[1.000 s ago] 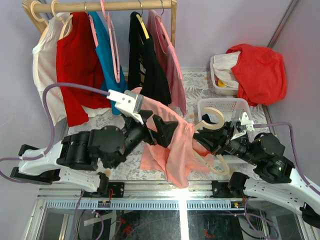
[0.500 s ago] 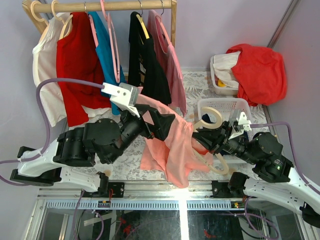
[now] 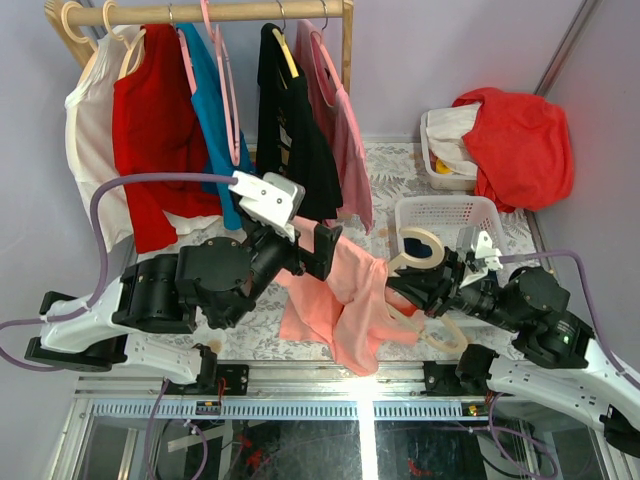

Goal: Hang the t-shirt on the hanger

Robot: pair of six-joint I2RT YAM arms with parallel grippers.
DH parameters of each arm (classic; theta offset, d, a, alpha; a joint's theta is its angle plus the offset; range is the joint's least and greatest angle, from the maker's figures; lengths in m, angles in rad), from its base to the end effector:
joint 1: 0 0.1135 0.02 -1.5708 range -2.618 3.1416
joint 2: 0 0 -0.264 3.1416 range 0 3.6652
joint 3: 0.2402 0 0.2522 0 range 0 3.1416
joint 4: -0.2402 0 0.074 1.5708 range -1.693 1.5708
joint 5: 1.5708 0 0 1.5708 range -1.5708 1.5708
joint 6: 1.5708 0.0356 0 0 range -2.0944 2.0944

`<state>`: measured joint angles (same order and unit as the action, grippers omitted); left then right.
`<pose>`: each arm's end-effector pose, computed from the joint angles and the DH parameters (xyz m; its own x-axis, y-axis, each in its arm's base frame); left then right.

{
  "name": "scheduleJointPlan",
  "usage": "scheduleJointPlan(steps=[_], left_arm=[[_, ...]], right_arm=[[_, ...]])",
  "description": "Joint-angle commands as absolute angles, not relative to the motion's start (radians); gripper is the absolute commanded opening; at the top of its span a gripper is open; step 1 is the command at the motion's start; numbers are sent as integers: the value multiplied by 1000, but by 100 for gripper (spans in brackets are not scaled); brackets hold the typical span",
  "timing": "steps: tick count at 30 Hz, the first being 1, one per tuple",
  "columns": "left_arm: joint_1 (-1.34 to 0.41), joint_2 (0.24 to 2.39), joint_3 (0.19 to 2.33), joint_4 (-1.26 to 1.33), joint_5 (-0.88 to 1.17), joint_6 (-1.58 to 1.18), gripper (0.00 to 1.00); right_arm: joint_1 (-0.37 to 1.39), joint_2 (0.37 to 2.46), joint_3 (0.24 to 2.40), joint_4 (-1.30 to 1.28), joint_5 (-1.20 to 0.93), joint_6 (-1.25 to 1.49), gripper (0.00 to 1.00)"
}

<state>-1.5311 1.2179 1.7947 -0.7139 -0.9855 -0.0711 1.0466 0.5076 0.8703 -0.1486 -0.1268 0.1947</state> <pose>0.0374 -0.1928 0.5323 -0.0423 0.0760 -0.9962 0.5176 0.8546 0.0433 0.0481 0.0922 0.4081 -0.0738 0.2558 -0.9639 -0.9238 0.3466 0.1627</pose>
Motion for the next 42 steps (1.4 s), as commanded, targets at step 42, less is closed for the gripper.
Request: scheduleJointPlan(steps=[42], left_arm=[[-1538, 1404, 2121, -1052, -283, 44, 97]], right_arm=[[1048, 340, 999, -364, -373, 202, 0]])
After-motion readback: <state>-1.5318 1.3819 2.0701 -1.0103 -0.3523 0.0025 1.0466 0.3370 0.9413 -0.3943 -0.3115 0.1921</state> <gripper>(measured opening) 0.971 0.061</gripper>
